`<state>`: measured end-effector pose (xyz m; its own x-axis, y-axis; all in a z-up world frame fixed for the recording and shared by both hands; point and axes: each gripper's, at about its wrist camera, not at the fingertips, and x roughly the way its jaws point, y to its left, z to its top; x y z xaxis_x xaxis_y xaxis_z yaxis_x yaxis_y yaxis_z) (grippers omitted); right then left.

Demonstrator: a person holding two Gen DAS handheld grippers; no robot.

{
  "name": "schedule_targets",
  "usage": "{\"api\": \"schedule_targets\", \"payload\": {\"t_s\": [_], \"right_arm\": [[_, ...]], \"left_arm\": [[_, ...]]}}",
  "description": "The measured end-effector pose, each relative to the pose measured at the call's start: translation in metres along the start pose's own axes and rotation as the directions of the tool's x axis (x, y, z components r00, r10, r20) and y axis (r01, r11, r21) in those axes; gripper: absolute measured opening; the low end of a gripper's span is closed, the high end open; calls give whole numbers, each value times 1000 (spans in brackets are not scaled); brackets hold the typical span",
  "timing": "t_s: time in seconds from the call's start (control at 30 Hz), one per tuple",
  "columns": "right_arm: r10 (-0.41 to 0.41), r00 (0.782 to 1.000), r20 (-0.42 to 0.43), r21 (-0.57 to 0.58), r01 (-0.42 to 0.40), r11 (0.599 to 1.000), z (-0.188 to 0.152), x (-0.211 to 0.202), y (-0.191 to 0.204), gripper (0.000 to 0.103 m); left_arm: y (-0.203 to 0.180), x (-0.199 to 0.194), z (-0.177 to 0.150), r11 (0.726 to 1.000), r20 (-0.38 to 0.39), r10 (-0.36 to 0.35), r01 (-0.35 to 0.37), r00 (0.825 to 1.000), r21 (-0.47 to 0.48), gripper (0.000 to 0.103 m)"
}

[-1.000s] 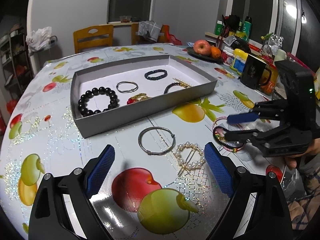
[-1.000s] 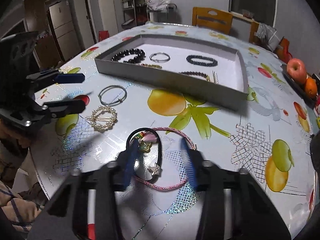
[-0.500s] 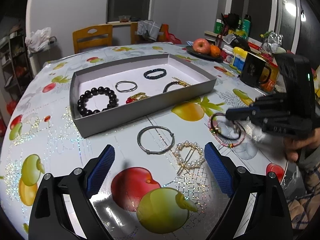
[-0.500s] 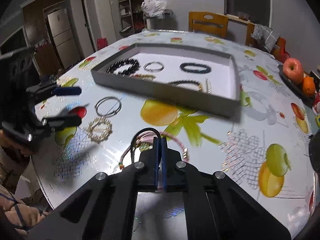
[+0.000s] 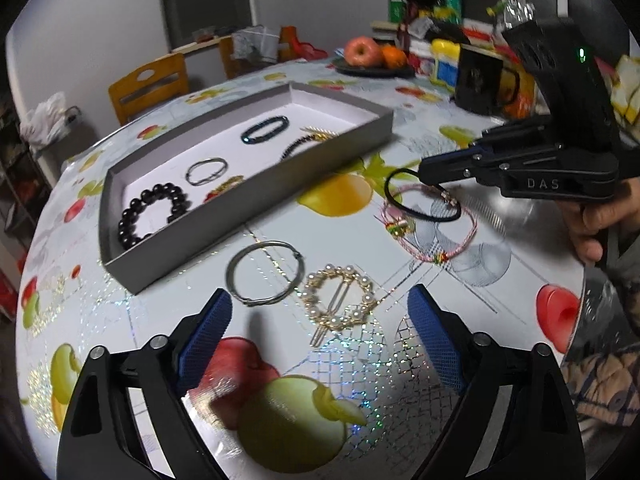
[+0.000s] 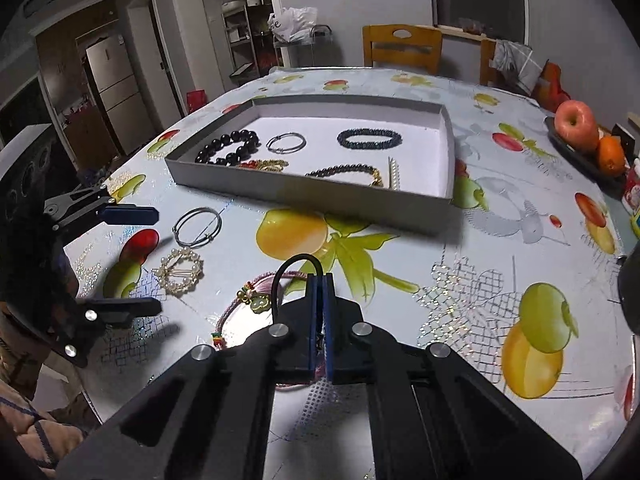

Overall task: Organize jewelry
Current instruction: 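Grasp the black hair tie and pink cord bracelet with the right tool, then grasp the pearl-ring hairpin with the left tool while the right carries its items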

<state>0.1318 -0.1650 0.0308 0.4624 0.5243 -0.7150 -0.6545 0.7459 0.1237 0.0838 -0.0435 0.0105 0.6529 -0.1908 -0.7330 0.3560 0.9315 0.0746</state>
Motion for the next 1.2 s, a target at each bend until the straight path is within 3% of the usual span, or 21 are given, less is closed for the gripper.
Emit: {"api": "schedule_targets", "payload": {"t_s": [0.27, 0.33, 0.53, 0.73, 1.2], "right_arm": [[15, 1000, -7, 0, -15, 1000, -2, 4, 2, 2], [16, 1000, -7, -1, -16, 1000, -3, 4, 2, 2], [15, 1000, 6, 3, -15, 1000, -3, 2, 2, 2], [12, 1000, 20, 2, -12, 1000, -3, -1, 2, 2], [3, 995, 96, -28, -1, 1000, 18, -28, 12, 2]], "left_arm": [[7, 11, 5, 998, -28, -40, 39, 999, -40, 61], [8, 10, 5, 998, -18, -40, 39, 999, -46, 43], [21, 2, 0, 991, 14, -65, 66, 998, -119, 42], [18, -6, -2, 991, 38, -70, 74, 997, -114, 42], [34, -31, 7, 991, 91, -12, 24, 996, -132, 42]]}}
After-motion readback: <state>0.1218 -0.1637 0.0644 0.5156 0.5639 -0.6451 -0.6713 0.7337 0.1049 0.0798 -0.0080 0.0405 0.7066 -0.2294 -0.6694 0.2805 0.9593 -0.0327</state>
